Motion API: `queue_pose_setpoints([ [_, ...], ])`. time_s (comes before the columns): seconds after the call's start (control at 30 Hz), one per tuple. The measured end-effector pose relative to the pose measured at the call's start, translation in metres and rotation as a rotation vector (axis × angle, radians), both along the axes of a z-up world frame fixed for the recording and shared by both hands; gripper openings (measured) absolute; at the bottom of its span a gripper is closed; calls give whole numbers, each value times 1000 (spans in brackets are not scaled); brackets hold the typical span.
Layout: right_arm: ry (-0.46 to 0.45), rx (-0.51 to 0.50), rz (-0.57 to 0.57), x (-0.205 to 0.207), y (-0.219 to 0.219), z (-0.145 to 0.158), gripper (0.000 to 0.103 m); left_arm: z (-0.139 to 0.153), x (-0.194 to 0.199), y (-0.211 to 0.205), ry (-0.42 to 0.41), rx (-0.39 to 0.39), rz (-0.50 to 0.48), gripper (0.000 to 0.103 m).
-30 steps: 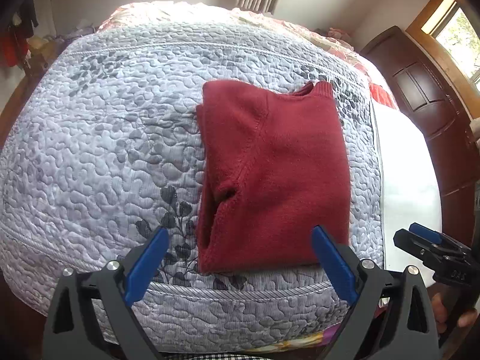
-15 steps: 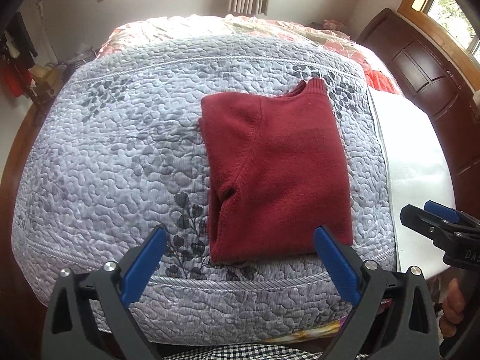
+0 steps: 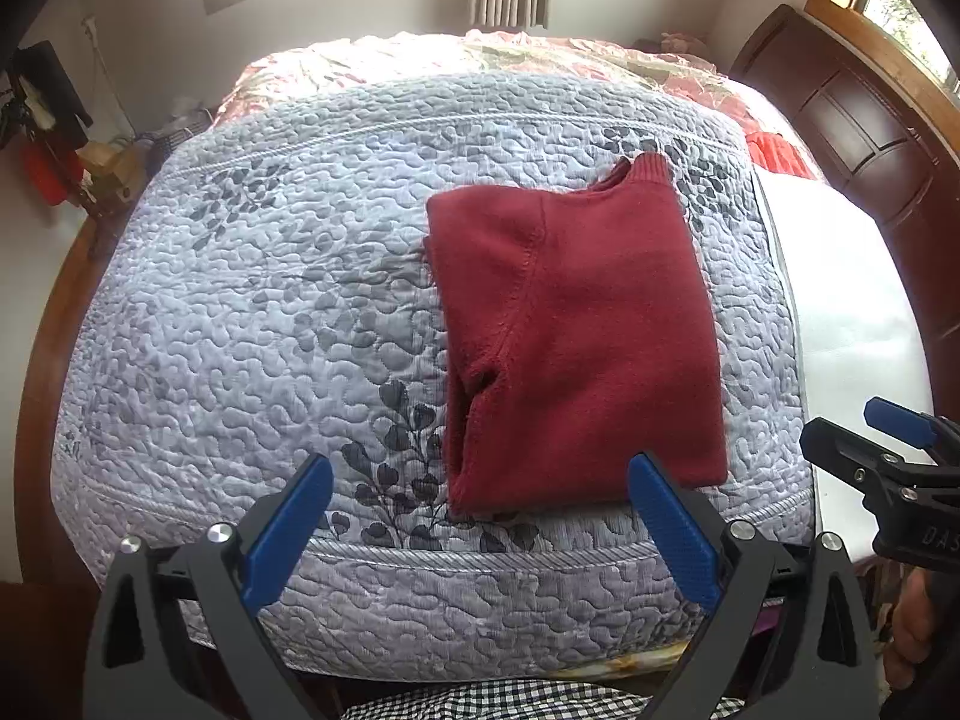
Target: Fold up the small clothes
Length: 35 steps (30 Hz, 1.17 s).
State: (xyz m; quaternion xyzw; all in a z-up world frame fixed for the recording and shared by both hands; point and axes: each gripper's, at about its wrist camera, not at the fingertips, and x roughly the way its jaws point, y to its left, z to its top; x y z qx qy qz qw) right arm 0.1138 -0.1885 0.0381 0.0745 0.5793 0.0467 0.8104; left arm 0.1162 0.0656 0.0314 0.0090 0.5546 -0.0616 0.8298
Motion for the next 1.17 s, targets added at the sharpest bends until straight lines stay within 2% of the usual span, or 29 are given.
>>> queue_pose_setpoints([
  [0.27, 10, -39, -5, 1, 3, -3, 100, -5, 3, 2, 13, 12, 8, 99],
  [0.73, 37, -52, 19, -2, 12, -13, 100, -16, 3, 2, 42, 29, 9, 99],
  [1.17, 58, -109, 18, -4, 13, -21, 100, -13, 0, 3, 21, 43, 7, 99],
])
